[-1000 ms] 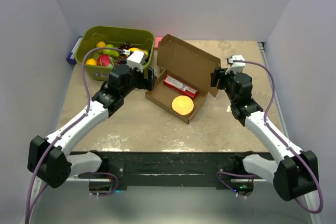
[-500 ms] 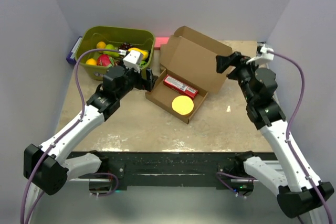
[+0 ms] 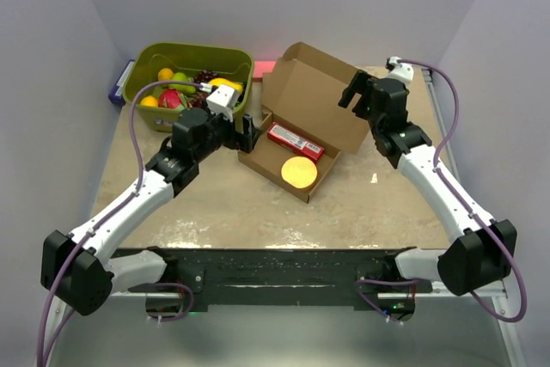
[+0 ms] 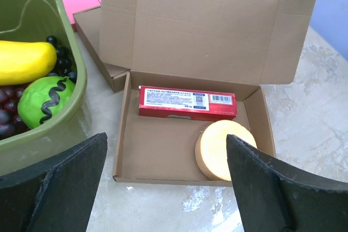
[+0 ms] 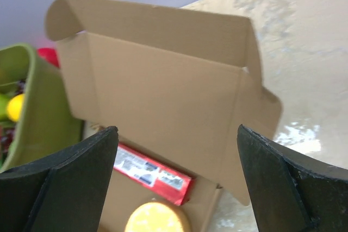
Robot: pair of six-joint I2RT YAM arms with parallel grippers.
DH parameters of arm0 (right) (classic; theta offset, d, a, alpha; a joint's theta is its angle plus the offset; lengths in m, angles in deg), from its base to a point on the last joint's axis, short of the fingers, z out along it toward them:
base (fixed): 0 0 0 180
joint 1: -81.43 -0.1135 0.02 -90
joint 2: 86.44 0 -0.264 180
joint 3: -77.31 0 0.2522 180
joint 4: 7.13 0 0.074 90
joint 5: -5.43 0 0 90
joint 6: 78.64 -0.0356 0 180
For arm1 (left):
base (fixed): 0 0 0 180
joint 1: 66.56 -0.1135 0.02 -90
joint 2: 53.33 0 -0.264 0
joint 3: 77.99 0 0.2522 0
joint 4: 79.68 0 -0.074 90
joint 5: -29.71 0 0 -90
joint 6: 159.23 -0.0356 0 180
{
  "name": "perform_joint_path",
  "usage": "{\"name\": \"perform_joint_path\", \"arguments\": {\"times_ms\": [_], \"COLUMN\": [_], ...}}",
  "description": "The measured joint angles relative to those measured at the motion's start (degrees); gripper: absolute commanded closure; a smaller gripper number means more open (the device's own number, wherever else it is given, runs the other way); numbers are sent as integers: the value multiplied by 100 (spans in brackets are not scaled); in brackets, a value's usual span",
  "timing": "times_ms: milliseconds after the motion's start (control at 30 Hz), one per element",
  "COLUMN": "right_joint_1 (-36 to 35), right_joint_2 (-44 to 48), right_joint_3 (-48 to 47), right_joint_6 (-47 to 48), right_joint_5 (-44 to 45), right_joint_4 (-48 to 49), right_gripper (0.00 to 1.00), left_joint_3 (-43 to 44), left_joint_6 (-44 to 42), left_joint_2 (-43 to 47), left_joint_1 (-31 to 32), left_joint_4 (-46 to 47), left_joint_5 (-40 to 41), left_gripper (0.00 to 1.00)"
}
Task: Fold the paper box
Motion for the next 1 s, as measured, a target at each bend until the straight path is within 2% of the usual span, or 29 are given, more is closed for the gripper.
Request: {"name": "perform_joint_path", "arguments": {"times_ms": [267, 600, 767, 867, 900, 1000], "right_joint_1": [2, 24, 59, 111, 133, 197], "right_joint_2": [-105, -1611, -1860, -1917, -1943, -1958], "right_joint_3": [-81, -962, -1040, -1091, -1130, -1152], "right_joint_6": [793, 1705, 1950, 2013, 2037, 2103], "right_joint_5": [846, 1379, 1613, 1646, 1628, 1440], "right_joint_4": [120, 57, 48, 50, 59, 101], "right_gripper": [11, 14, 19, 36, 49, 71], "left_joint_3": [-7, -9, -9, -9, -9, -9], "left_joint_6": [0, -9, -9, -11, -9, -11], "left_joint_2": [-90, -160, -160, -160, -160, -162], "left_joint_1": [0, 0, 0, 0, 0, 0], "left_joint_4": [20, 24, 26, 28, 28, 31], "left_joint_5": [-212, -313, -354, -367, -367, -380], "left_gripper": [6, 6, 6, 6, 6, 6]}}
